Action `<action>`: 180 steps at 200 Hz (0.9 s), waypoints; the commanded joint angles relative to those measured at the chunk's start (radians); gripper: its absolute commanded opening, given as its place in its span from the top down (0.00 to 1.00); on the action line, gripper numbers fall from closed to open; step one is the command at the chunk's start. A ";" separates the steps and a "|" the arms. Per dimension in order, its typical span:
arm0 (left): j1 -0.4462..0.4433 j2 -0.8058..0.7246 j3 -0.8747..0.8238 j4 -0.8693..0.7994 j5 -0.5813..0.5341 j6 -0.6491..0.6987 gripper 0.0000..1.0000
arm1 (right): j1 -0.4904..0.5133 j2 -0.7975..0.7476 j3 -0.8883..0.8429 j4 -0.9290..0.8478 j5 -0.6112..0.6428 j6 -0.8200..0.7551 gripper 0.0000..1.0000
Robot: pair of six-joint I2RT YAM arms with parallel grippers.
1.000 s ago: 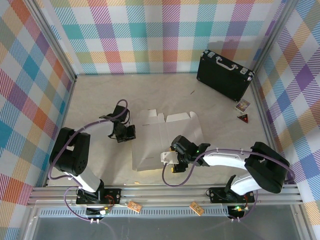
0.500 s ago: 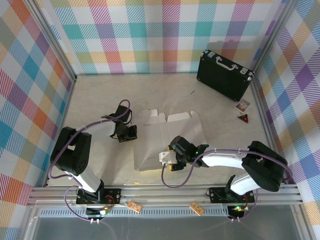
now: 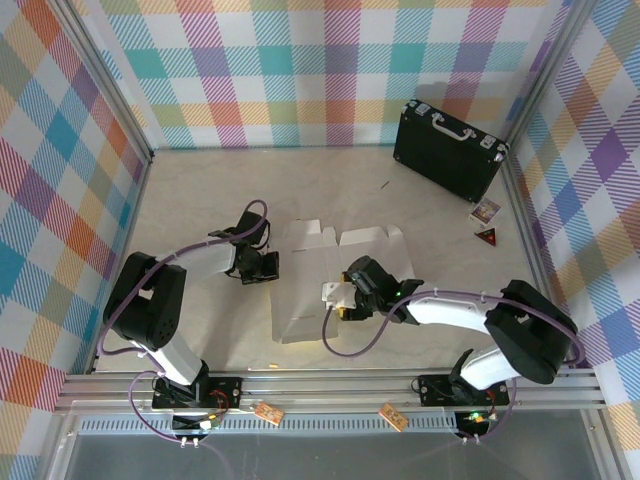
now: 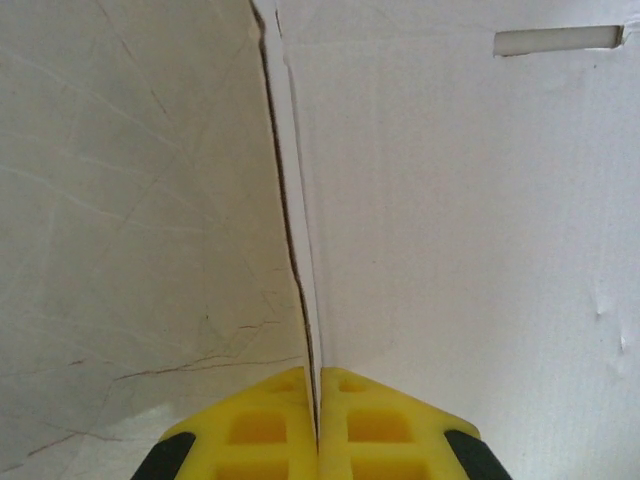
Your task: Fold the paper box
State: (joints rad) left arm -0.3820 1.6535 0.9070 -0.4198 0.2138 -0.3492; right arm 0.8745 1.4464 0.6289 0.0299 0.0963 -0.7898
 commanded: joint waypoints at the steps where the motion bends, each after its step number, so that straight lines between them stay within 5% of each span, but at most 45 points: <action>1: -0.026 0.041 -0.008 -0.054 -0.038 0.038 1.00 | -0.034 0.027 0.045 0.015 -0.036 0.034 0.32; 130: -0.036 -0.013 0.051 -0.118 -0.099 -0.016 1.00 | -0.066 0.226 0.123 -0.132 -0.058 0.063 0.34; 160: -0.035 -0.050 0.114 -0.187 -0.153 -0.051 0.67 | -0.066 0.226 0.136 -0.148 -0.055 0.077 0.34; 180: -0.036 -0.075 0.159 -0.236 -0.185 -0.067 0.59 | -0.065 0.225 0.153 -0.172 -0.057 0.091 0.35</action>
State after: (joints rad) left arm -0.4061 1.6405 1.0019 -0.5564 0.0906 -0.3973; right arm 0.8120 1.6276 0.7803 -0.0517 0.0257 -0.7204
